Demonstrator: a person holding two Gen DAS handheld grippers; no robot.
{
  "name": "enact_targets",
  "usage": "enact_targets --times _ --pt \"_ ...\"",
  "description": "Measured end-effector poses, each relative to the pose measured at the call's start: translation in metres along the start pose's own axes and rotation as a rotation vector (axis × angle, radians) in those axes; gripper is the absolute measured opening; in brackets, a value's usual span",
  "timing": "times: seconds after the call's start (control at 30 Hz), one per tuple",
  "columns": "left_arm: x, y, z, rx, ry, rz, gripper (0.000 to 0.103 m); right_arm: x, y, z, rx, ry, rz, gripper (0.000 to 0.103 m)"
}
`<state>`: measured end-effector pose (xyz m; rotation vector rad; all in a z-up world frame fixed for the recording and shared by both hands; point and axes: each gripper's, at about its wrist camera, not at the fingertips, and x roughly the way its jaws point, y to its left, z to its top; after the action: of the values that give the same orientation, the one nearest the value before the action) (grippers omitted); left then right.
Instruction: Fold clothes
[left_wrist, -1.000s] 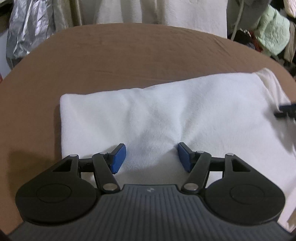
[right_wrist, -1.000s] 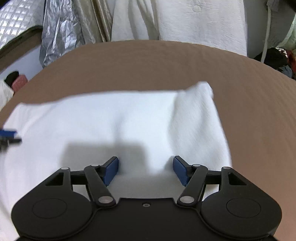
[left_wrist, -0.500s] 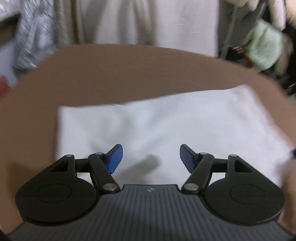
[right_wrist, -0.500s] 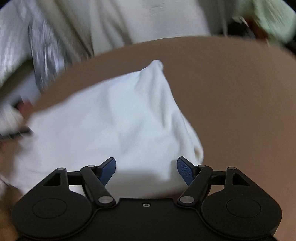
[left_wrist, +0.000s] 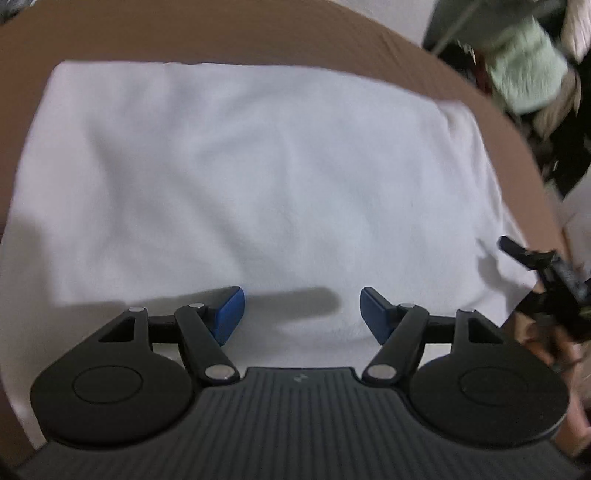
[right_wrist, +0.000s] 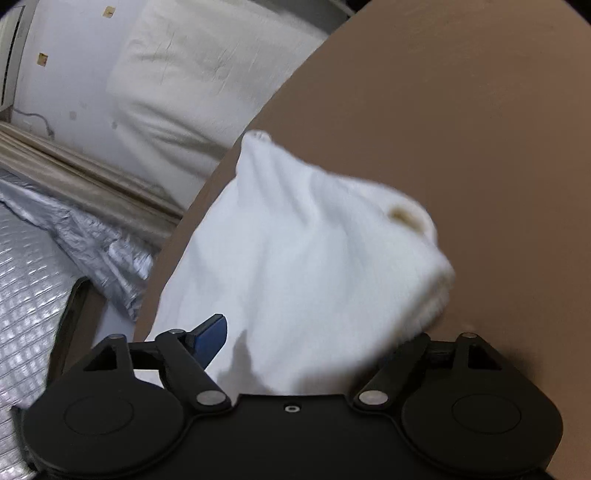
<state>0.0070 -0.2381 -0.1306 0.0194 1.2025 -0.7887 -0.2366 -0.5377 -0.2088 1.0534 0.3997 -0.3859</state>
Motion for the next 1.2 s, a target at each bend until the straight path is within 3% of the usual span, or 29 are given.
enact_targets --times 0.07,0.1,0.2,0.3,0.43,0.57,0.63,0.7,0.77,0.83,1.03,1.2 --pt "-0.014 0.018 0.002 -0.027 -0.051 0.027 0.066 0.008 0.011 0.004 -0.063 -0.031 -0.040 0.062" --pt "-0.021 0.028 0.004 -0.040 -0.075 0.036 0.066 0.011 0.017 0.005 -0.101 -0.035 -0.066 0.038" --pt "-0.045 0.056 0.011 -0.105 -0.149 0.049 0.066 0.005 0.036 0.007 -0.179 -0.062 -0.088 0.026" --pt "-0.062 0.080 0.015 -0.156 -0.206 0.056 0.066 -0.009 0.084 0.007 -0.368 -0.081 -0.050 0.023" --pt "-0.079 0.119 0.017 -0.269 -0.239 -0.023 0.066 -0.026 0.172 0.007 -0.596 -0.050 0.176 0.023" --pt "-0.097 0.141 0.011 -0.317 -0.305 -0.052 0.066 -0.002 0.270 -0.037 -0.903 0.084 0.333 0.022" --pt "-0.099 0.150 0.006 -0.303 -0.309 -0.045 0.066 0.020 0.306 -0.071 -1.063 0.171 0.345 0.022" --pt "-0.097 0.162 0.000 -0.322 -0.301 -0.044 0.066 0.048 0.320 -0.111 -1.184 0.263 0.298 0.022" --pt "-0.091 0.177 -0.004 -0.374 -0.281 -0.053 0.066 0.075 0.318 -0.150 -1.278 0.336 0.223 0.022" --pt "-0.084 0.185 -0.004 -0.404 -0.272 -0.071 0.066 0.093 0.309 -0.177 -1.336 0.382 0.205 0.022" --pt "-0.069 0.186 0.001 -0.425 -0.250 -0.084 0.066 0.084 0.307 -0.178 -1.379 0.374 0.283 0.023" --pt "-0.079 0.177 0.005 -0.388 -0.320 -0.075 0.066 0.061 0.329 -0.177 -1.399 0.368 0.367 0.022"
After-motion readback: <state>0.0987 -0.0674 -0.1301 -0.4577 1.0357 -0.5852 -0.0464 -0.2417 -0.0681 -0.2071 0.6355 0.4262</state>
